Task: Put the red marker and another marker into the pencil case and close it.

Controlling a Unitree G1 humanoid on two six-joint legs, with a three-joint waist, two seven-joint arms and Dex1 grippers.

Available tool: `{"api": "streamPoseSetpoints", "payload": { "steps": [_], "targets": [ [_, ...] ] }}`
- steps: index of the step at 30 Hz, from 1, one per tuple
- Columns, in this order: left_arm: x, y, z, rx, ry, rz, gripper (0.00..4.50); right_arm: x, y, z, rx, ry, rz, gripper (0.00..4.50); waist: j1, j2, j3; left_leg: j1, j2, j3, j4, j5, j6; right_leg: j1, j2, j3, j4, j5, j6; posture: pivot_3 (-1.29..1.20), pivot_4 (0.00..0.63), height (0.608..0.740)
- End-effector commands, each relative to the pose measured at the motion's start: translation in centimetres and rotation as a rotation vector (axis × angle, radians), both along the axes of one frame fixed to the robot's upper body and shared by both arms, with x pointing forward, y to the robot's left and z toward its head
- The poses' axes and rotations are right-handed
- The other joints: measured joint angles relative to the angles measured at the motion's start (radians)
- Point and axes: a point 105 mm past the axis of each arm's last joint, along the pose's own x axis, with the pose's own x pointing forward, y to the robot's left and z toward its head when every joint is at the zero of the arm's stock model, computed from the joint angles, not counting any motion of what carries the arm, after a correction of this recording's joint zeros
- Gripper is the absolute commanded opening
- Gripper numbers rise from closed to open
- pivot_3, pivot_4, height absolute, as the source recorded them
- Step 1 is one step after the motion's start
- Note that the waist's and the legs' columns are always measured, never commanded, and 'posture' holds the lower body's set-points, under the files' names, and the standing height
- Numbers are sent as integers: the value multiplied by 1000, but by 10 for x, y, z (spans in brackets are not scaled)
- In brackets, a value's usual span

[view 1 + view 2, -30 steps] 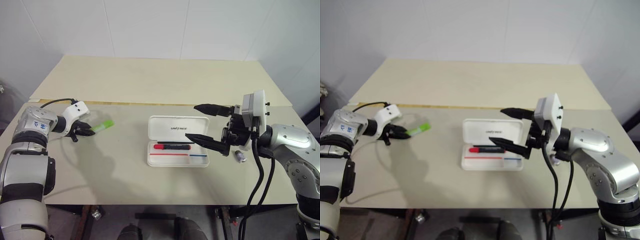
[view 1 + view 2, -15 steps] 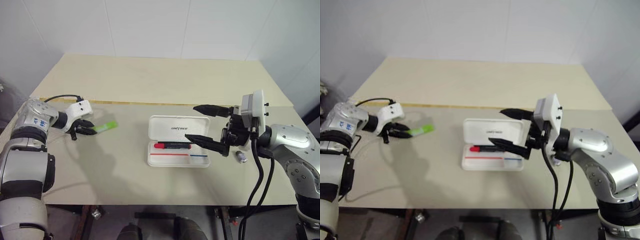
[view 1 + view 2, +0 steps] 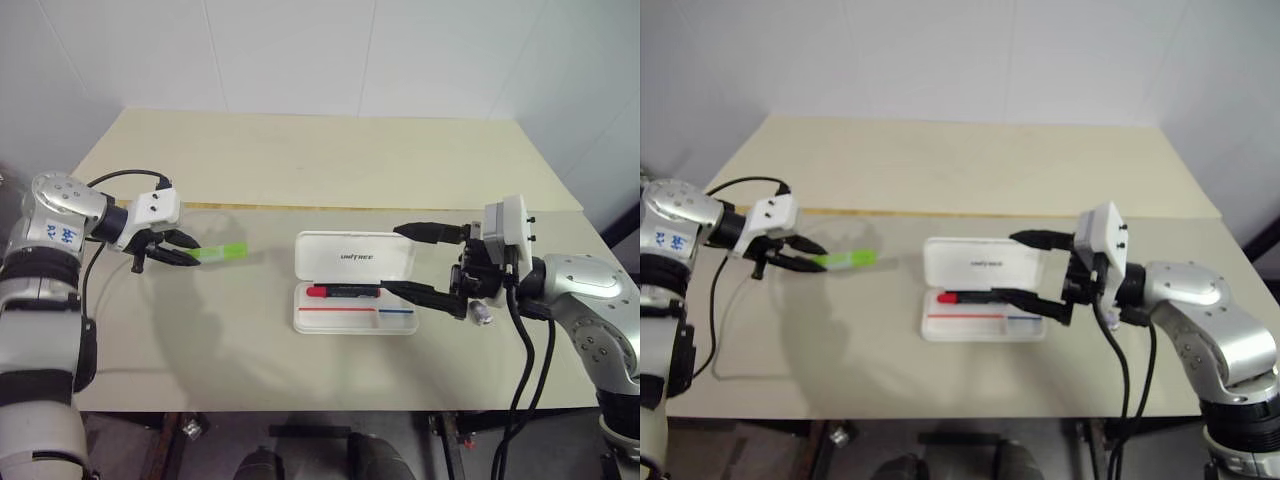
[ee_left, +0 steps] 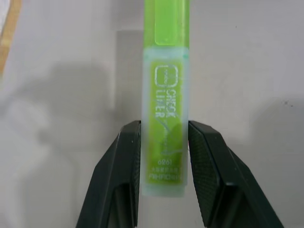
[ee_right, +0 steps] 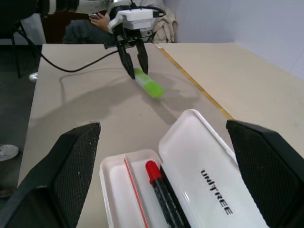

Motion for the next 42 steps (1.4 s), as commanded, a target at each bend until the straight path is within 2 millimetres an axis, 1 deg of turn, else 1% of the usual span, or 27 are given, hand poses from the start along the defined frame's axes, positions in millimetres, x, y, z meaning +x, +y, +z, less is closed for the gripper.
{"api": "streamPoseSetpoints", "payload": {
  "steps": [1,4,6,10,13,15,19,24,29,33,36,42],
  "targets": [
    [-26,-25,9,-46,63,-148,1109,-13,-11,19,-25,-71,31,4500,2,0,0,0,0,0,0,0,0,0,0,0,0,0,0,0,150,740],
    [-43,-43,8,-79,101,-198,1109,-19,-14,23,-51,-76,44,4500,2,0,0,0,0,-1,1,0,0,0,0,0,1,0,0,0,150,740],
    [-52,-59,7,-103,111,-230,1109,-21,-18,23,-69,-73,34,4500,3,0,0,0,0,-1,2,0,0,0,0,0,2,0,0,0,150,740],
    [-66,-92,11,-160,126,-270,1109,-18,-31,15,-91,-53,-25,4500,4,0,0,1,0,-2,7,0,0,2,1,1,5,0,0,0,150,740],
    [-72,-113,15,-181,138,-299,1109,-15,-38,7,-97,-36,-62,4500,3,0,0,1,-1,-2,11,0,0,2,1,2,3,0,0,0,150,740],
    [-71,-122,16,-180,141,-293,1109,-14,-41,3,-97,-29,-77,4500,2,-1,0,1,-2,-1,12,0,0,2,2,5,4,0,0,0,150,740],
    [-63,-135,11,-174,145,-276,1109,-12,-43,-2,-90,-26,-98,4500,1,-1,0,3,-2,-1,13,1,1,3,3,7,5,0,1,0,150,740],
    [-54,-154,-2,-150,159,-267,1109,-12,-43,-6,-77,-23,-120,4500,2,-1,0,3,-2,-1,13,1,1,2,4,8,6,0,1,0,150,740],
    [-43,-164,-15,-129,168,-225,1109,-11,-39,-7,-61,-25,-137,4500,3,-1,0,2,-2,-1,13,1,1,2,4,8,5,0,1,0,150,740],
    [-37,-169,-22,-122,168,-209,1109,-12,-34,-8,-48,-27,-144,4500,3,-1,0,2,-2,-1,13,0,1,2,4,8,5,0,1,0,150,740],
    [-35,-175,-26,-120,170,-208,1109,-13,-30,-9,-37,-27,-148,4500,3,-1,0,2,-2,-1,13,0,1,2,4,8,5,0,1,0,150,740],
    [-38,-181,-31,-111,185,-213,1109,-15,-27,-10,-21,-30,-157,4500,3,-1,0,2,-2,-1,13,0,1,2,4,8,5,0,1,0,150,740]
  ]
}}
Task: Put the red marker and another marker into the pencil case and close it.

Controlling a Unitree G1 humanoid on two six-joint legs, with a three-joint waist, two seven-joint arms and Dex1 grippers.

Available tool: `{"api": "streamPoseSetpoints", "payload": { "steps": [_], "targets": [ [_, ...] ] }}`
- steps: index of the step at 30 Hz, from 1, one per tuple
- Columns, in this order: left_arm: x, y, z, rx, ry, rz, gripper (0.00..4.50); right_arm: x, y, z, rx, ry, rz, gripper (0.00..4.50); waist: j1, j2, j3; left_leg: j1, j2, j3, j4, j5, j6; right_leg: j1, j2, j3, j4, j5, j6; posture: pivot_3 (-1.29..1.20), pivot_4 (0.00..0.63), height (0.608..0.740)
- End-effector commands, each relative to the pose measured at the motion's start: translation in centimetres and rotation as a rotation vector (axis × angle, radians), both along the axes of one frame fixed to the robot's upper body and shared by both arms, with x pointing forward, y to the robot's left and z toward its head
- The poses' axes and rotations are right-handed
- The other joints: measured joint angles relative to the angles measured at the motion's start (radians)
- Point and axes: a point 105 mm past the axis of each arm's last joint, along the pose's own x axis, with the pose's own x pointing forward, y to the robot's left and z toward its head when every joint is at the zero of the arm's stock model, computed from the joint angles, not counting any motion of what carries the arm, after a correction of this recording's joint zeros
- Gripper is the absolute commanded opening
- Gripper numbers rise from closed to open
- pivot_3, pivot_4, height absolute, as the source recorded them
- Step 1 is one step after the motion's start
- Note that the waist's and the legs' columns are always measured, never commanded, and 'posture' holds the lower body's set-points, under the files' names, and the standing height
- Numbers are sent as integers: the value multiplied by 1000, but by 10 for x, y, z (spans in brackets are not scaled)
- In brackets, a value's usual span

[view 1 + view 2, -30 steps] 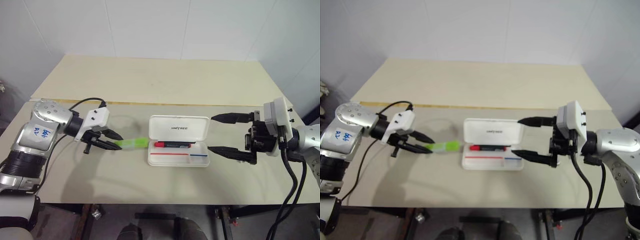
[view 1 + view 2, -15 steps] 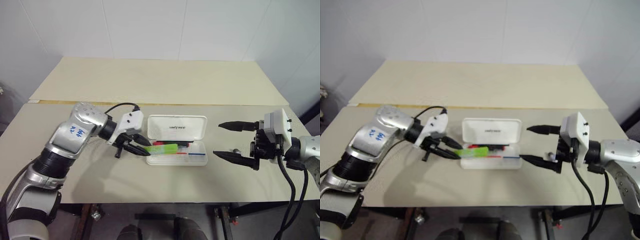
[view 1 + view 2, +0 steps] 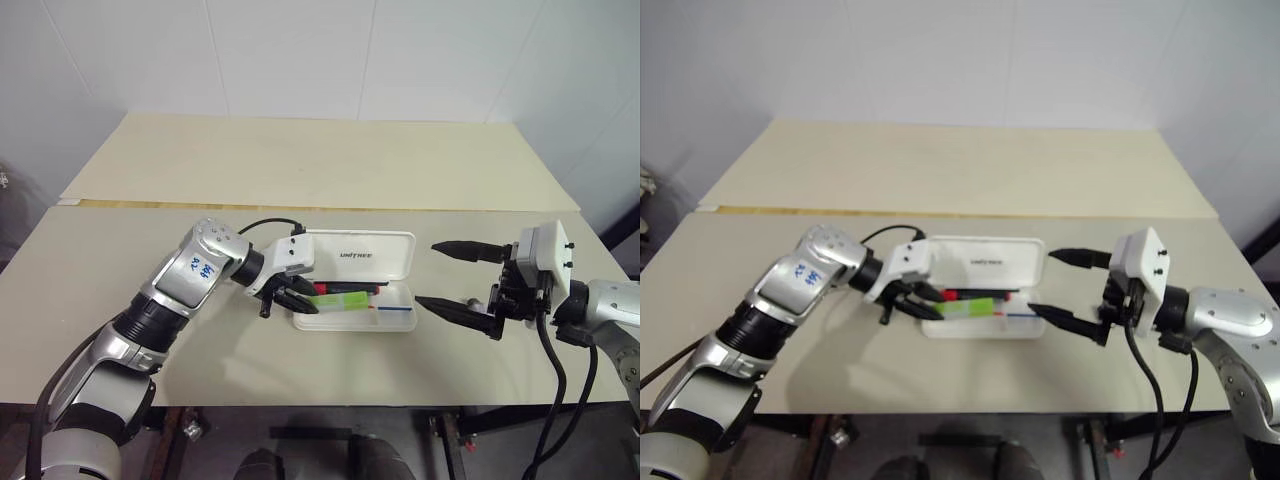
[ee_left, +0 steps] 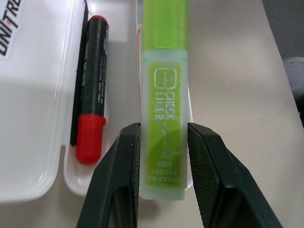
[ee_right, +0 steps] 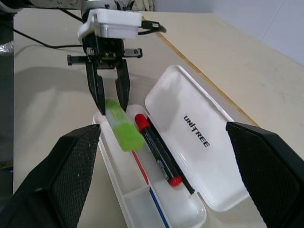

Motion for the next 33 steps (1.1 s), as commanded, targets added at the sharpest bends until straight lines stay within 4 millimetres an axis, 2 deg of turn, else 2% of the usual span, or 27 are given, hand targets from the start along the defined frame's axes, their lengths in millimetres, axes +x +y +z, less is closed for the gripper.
{"api": "streamPoseSetpoints", "payload": {
  "steps": [1,20,30,33],
  "targets": [
    [0,-7,7,6,-33,-21,1109,-5,6,7,9,-43,15,4500,0,0,0,0,0,0,0,0,0,0,0,0,0,0,0,0,150,740],
    [3,-17,-2,45,-13,-17,1109,-9,9,10,45,-69,-7,4500,0,0,0,0,0,0,0,0,0,0,0,0,0,0,0,0,150,740],
    [5,-30,7,-8,-25,-33,4357,-6,10,10,59,-76,-16,4500,0,0,0,-1,0,0,0,0,0,0,0,0,-1,0,0,0,150,740],
    [3,-35,14,-39,-40,-55,4461,-5,11,9,66,-73,-20,4500,-1,0,0,-1,0,-1,0,0,0,0,0,0,-1,0,0,0,150,740]
  ]
}}
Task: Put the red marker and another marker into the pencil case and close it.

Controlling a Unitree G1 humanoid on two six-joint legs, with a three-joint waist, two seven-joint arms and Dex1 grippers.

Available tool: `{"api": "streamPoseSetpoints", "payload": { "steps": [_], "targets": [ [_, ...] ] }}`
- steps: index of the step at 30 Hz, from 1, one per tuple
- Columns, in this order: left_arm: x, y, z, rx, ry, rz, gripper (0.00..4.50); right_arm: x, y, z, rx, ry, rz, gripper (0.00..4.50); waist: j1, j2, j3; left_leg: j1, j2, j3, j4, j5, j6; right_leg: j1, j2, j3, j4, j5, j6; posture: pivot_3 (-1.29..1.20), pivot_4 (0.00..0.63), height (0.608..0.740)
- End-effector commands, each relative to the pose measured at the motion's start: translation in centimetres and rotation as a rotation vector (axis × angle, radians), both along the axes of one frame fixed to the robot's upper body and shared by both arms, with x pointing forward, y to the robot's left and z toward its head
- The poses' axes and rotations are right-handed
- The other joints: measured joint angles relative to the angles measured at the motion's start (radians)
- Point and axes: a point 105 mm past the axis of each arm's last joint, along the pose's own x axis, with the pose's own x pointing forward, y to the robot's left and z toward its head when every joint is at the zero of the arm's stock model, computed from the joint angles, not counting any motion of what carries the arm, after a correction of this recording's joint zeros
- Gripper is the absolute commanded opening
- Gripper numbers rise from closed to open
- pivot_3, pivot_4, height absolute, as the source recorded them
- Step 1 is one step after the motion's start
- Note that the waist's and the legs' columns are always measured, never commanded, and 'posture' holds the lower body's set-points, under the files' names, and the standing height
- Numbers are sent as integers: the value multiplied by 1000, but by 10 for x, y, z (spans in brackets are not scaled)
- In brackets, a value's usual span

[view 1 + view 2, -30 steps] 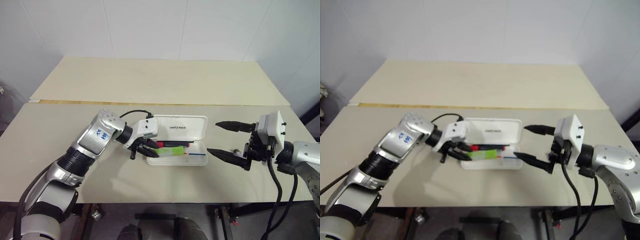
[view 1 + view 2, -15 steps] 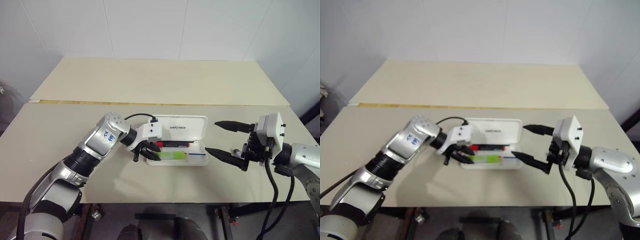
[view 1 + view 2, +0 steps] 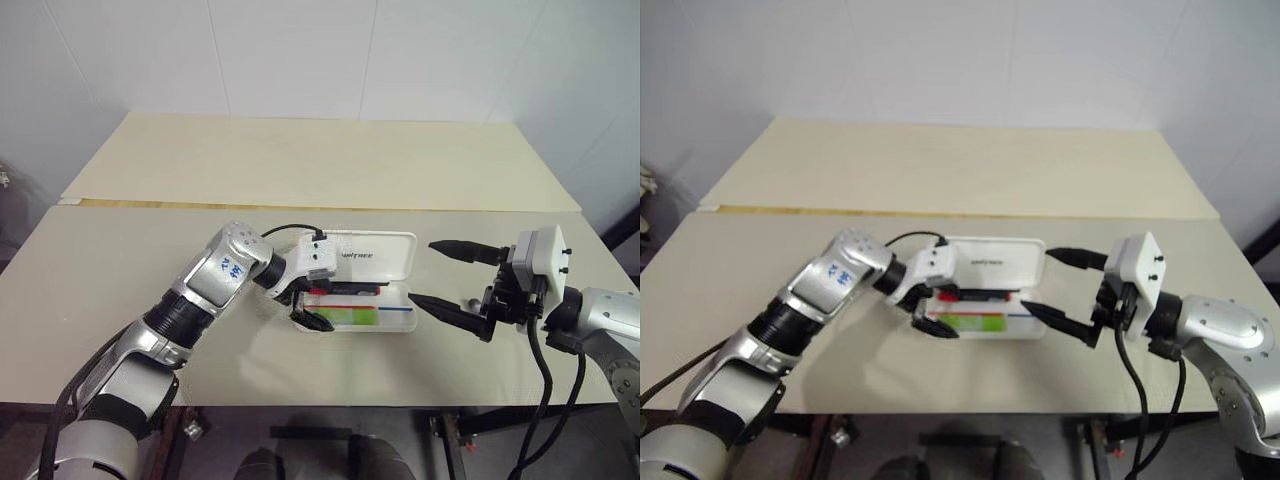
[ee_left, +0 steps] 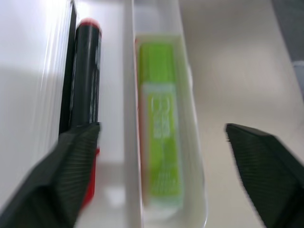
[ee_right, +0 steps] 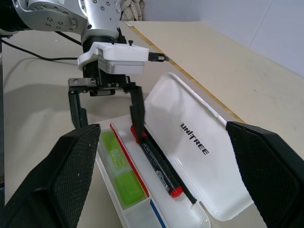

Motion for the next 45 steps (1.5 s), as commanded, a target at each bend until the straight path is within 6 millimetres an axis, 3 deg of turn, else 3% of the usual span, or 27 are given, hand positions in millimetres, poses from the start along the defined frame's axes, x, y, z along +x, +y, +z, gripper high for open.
{"api": "streamPoseSetpoints", "payload": {
  "steps": [1,5,12,17,24,32,37,45],
  "targets": [
    [-3,-9,26,-74,-60,-48,4461,-1,3,6,16,-33,4,4500,-1,0,0,0,0,0,0,0,0,0,0,0,0,0,0,0,150,740],
    [-20,-11,53,-215,-36,-136,4461,8,-10,-7,2,41,-96,4500,0,0,0,0,0,-1,0,0,0,0,0,0,0,0,0,0,150,740],
    [-19,39,84,-270,-132,-90,4461,35,-60,-27,-134,220,-459,4500,-4,0,0,1,0,0,0,0,0,0,-1,1,0,-1,-2,0,150,740],
    [-15,81,96,-206,-173,-33,4461,46,-89,-25,-225,389,-647,4500,-3,1,1,1,0,0,-1,0,0,-1,-2,1,1,-4,-8,0,150,740],
    [-5,113,103,-156,-243,36,4461,48,-96,-8,-338,611,-731,4500,-3,1,1,-1,0,1,-2,0,0,-3,-2,0,-2,-7,-12,0,150,740],
    [-5,110,94,-173,-244,39,4461,45,-91,-7,-381,735,-735,4500,-1,2,1,-17,1,3,-2,-1,2,-19,-2,-1,3,-1,-3,0,150,740],
    [-13,113,79,-188,-227,65,4461,49,-90,-35,-383,841,-746,4500,-3,2,1,-18,1,5,-2,-2,3,-20,-3,0,2,-2,-2,0,150,740],
    [-19,118,77,-185,-237,94,4461,59,-88,-53,-342,879,-780,4500,-2,2,1,-17,1,7,0,-2,3,-20,-3,1,2,-1,0,0,150,740]
  ]
}}
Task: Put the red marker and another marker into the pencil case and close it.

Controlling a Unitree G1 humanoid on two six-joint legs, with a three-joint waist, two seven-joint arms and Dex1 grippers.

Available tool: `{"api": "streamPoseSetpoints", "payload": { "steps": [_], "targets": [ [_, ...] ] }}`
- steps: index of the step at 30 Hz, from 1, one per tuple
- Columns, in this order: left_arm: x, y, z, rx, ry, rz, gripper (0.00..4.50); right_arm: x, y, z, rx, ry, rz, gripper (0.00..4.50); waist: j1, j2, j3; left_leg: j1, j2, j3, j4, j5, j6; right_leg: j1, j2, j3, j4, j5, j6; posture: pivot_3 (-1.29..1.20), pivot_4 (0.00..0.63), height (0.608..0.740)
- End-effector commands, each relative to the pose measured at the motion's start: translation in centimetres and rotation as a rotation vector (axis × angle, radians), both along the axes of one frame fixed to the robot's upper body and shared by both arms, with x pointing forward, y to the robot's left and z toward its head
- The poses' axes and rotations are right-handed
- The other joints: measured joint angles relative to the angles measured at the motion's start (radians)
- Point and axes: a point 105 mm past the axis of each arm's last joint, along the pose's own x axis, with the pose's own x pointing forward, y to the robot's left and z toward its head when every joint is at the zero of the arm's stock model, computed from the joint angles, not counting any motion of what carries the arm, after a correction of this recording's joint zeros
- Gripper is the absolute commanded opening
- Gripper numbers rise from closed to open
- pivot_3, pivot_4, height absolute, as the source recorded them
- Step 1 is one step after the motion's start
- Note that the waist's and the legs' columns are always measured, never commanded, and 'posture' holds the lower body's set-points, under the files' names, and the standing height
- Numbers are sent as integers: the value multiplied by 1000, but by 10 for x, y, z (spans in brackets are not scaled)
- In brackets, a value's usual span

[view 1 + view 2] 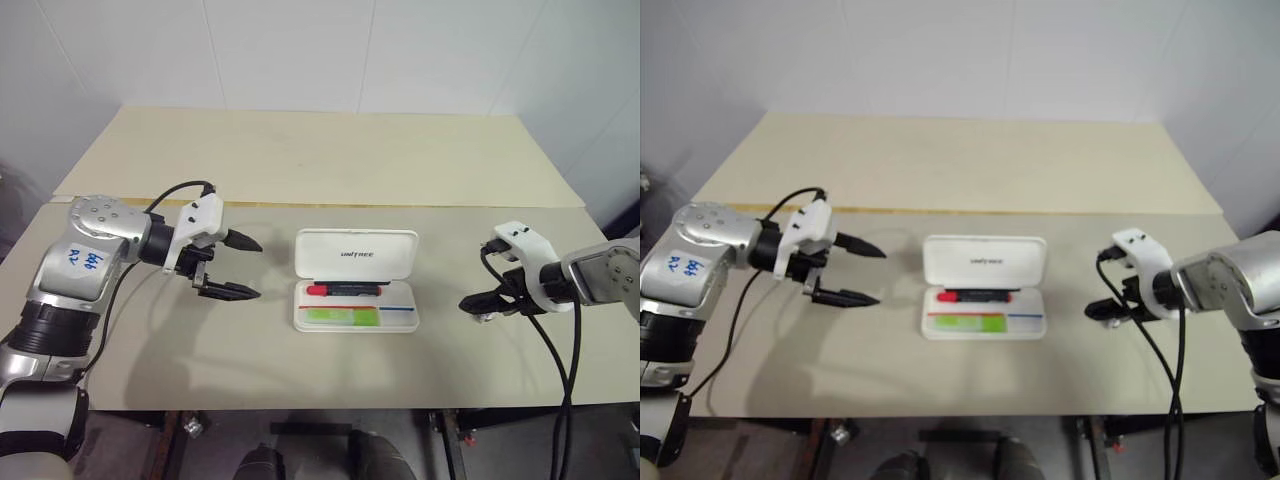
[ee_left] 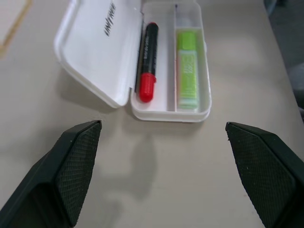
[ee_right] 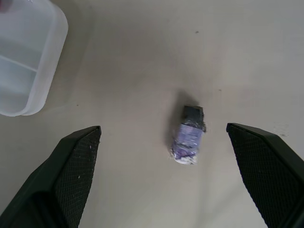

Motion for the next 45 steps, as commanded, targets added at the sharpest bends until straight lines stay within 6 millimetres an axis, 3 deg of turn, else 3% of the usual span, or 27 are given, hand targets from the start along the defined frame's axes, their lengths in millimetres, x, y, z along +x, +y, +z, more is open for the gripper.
{"api": "streamPoseSetpoints", "payload": {
  "steps": [1,10,13,23,26,33,35,40,45],
  "targets": [
    [-7,3,10,-8,-39,4,4461,4,-6,0,-4,-25,-49,4500,0,0,0,0,0,0,0,0,0,0,0,0,0,0,0,0,150,740],
    [-16,0,13,-12,-43,13,4461,11,-22,-24,-37,-20,-119,4500,0,0,0,0,0,0,0,0,0,0,0,0,1,0,1,0,150,740],
    [-15,0,15,-12,-47,17,4500,16,-18,-28,-15,-7,-133,3869,-4,-1,0,1,0,0,0,0,0,2,0,0,1,1,1,0,150,740],
    [-14,0,19,-11,-59,20,4500,20,-13,-26,22,2,-149,394,-4,-1,-1,3,1,0,0,0,0,2,2,1,1,1,1,0,150,740],
    [-13,-1,19,-10,-61,19,4500,20,-13,-26,23,1,-152,348,-4,-1,-1,3,0,1,0,0,0,2,2,2,1,1,1,0,150,740],
    [-8,0,19,-10,-68,17,4500,32,-9,4,-22,-160,-14,348,-2,-1,0,3,0,1,0,0,0,2,2,2,1,1,1,0,150,740],
    [-7,1,17,-8,-67,16,4500,28,1,16,-79,-232,172,348,-1,1,1,2,0,1,0,0,0,2,2,2,1,1,1,0,150,740],
    [-7,4,10,17,-69,1,4500,9,28,25,-174,-272,521,348,-1,1,0,1,0,0,0,0,0,2,2,0,1,1,2,0,150,740],
    [-12,8,1,45,-51,-18,4500,-3,54,25,-157,-276,696,348,-2,1,0,1,0,1,0,0,0,2,1,1,1,1,2,0,150,740]
  ]
}}
